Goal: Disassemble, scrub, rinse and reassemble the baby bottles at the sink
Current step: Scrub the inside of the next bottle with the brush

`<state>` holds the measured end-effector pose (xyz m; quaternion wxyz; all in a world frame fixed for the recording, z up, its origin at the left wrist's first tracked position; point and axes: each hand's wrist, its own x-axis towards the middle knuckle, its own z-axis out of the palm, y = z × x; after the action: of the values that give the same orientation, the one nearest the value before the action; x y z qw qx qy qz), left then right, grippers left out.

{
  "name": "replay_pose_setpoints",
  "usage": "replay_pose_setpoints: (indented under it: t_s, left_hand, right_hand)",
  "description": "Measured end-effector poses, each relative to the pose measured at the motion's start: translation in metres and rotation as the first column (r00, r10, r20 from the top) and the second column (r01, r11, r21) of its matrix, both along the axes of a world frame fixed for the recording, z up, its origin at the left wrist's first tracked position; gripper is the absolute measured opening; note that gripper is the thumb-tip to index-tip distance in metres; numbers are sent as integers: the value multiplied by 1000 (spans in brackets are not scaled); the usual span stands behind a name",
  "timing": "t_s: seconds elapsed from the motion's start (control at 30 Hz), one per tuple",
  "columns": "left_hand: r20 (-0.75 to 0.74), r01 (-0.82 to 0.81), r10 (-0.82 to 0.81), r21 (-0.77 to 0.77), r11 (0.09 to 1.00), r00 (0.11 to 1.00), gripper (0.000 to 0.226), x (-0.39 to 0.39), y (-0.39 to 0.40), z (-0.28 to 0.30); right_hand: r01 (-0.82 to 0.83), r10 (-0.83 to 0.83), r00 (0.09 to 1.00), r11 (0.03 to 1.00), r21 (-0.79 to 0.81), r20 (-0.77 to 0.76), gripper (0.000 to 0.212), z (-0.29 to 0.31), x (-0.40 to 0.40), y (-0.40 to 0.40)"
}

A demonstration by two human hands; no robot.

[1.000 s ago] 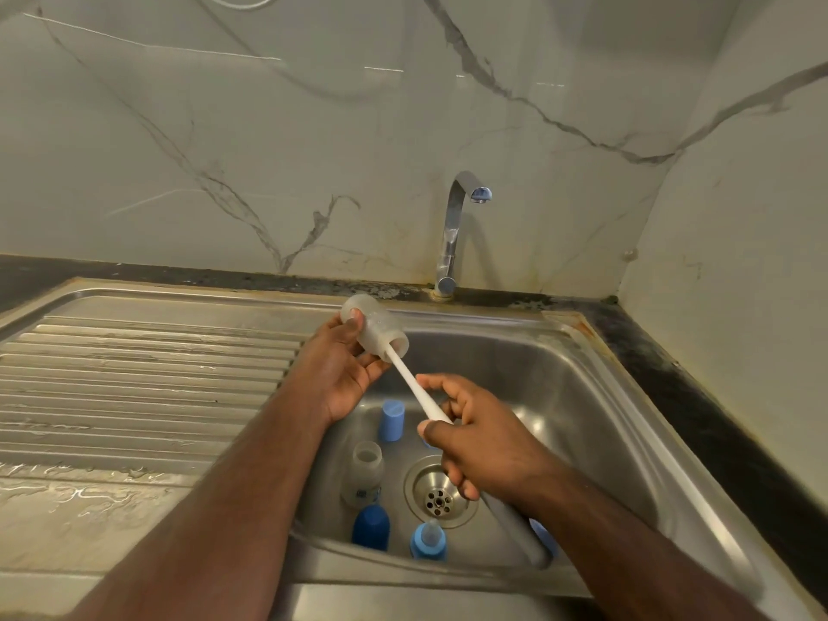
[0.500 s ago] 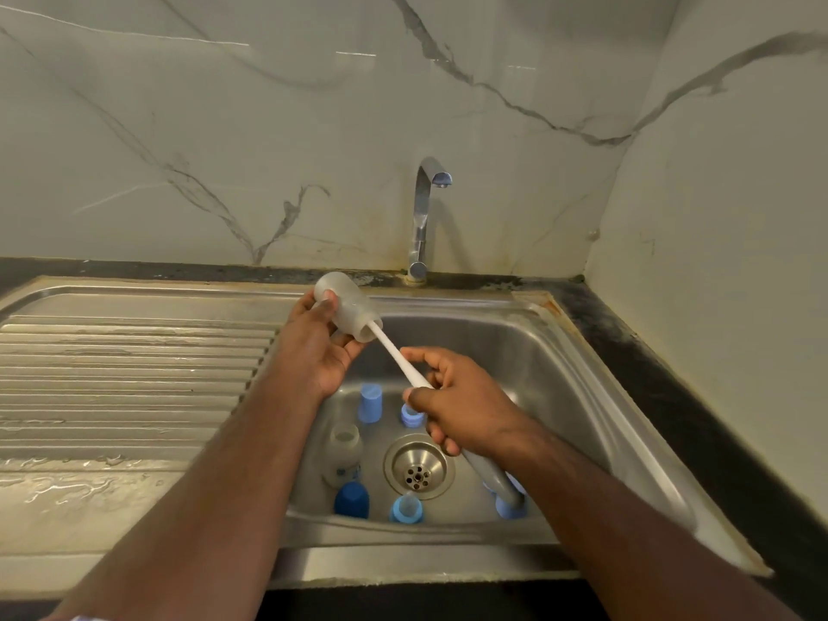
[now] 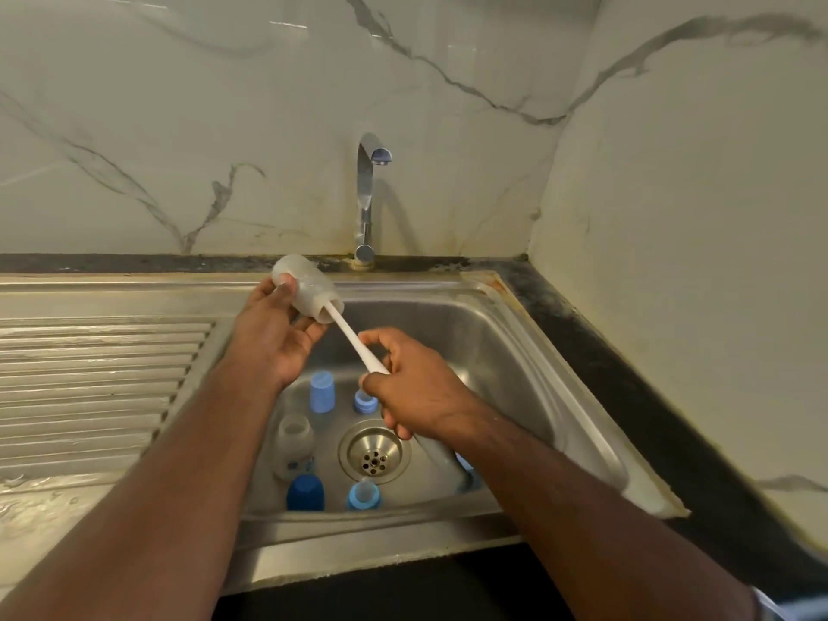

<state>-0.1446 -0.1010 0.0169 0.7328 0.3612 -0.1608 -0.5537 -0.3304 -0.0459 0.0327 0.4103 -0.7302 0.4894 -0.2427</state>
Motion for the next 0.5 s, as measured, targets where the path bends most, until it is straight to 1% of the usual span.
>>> replay_pose_setpoints:
  t_s: [0.1,0.2,0.3,0.37,0.43,0.5]
  left_hand:
    - [18,3,-4,11,1000,1000,14,1,-3,-2]
    - [6,8,-8,30,1000,1000,22,2,-5,-5]
    - [25,4,-5,45,999,1000,31,6,-6,-9]
    - [24,13,-14,32,999,1000,34,6,-6,-11]
    - [12,27,-28,13,1000,1000,34,6,-5,-10]
    - [2,32,-32,7,999,999,35,7,-4,-11]
  right_hand:
    - [-1,1,1000,1000,24,10,48,-1,5,5]
    - [-33,33,999,999,23,27,44,-1,4,4]
    - [-31,31,996,1000,5,-79,44,3,-3,0]
    - [-4,3,995,1000,-14,-100,44,4,-6,-2]
    - [5,-6,999,1000,-27,-46,42,3,-2,-1]
    - [-24,24,999,1000,-13,26,43,-1,2,1]
